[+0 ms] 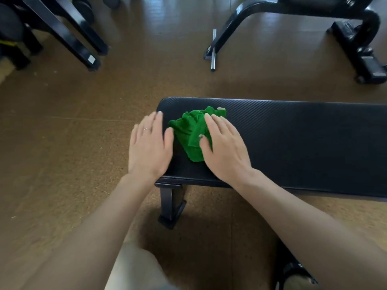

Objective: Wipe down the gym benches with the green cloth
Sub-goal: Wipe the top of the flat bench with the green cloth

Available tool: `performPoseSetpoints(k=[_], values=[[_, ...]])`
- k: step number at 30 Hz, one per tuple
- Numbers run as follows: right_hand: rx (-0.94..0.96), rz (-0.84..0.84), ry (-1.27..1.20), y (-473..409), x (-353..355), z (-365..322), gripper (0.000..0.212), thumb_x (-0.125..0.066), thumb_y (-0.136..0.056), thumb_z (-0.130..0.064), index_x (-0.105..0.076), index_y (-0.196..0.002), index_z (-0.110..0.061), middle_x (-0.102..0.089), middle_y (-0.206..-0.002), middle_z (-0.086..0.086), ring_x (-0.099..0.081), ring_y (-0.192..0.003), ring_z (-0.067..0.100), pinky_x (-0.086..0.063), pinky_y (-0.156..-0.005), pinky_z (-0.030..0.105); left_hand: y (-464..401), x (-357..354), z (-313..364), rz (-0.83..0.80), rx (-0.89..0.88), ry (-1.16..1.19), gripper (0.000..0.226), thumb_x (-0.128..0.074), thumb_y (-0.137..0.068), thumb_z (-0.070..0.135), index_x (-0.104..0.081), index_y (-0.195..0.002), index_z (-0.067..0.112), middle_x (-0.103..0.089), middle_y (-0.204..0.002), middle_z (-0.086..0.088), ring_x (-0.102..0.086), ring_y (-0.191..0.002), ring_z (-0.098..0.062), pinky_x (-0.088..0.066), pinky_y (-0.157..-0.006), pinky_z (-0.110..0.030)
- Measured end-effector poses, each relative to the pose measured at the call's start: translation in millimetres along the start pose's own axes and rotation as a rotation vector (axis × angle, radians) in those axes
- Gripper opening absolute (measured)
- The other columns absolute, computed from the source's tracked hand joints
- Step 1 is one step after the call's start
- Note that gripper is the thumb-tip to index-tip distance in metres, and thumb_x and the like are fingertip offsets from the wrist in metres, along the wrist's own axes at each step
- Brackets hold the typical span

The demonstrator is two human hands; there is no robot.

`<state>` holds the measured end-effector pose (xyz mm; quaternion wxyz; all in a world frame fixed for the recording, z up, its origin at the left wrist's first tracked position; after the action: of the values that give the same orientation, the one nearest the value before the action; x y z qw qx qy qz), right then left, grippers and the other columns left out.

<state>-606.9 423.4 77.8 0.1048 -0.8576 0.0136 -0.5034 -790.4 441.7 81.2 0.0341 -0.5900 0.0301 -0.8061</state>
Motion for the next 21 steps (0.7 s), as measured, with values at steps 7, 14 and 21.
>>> performPoseSetpoints(k=[7,14,21], values=[[-0.034,-0.207,0.285,-21.4,-43.5,-7.6,0.066,-0.028,-0.107,-0.056,-0.017,-0.166,-0.028,-0.009,-0.173,0.012,-0.005,-0.159,0.036,-0.005,-0.129,0.053,32.3,-42.7,-68.7,-0.074,0.637,0.559,0.048,-0.022,-0.108,0.038,-0.059,-0.129,0.016,-0.062,-0.132,-0.015,-0.055,-0.121,-0.036,-0.042,-0.108,-0.048],[0.045,-0.269,0.336,-102.1,-62.7,-0.5,0.053,-0.021,-0.111,-0.046,-0.019,-0.163,-0.041,-0.007,-0.174,0.009,-0.005,-0.159,0.036,-0.005,-0.129,0.052,23.0,-44.7,-70.2,-0.004,0.820,0.617,0.046,-0.024,-0.104,0.030,-0.065,-0.115,0.013,-0.064,-0.121,-0.014,-0.058,-0.112,-0.038,-0.045,-0.104,-0.048],[0.003,-0.246,0.289,-97.3,-59.9,6.1,0.053,-0.022,-0.112,-0.040,-0.026,-0.163,-0.031,-0.013,-0.173,0.009,-0.009,-0.160,0.032,-0.006,-0.129,0.048,24.2,-32.7,-66.3,0.126,0.758,0.440,0.038,-0.031,-0.100,0.030,-0.065,-0.088,0.018,-0.062,-0.090,-0.005,-0.056,-0.084,-0.032,-0.045,-0.079,-0.040]])
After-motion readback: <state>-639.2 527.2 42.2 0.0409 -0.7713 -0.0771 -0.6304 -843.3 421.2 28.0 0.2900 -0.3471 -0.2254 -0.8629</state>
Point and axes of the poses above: each hand's wrist, its own y-axis away from the middle knuckle, its own x-axis out of the back of the hand, z = x × y, the point moved 9 cm from there along -y, towards the middle knuckle
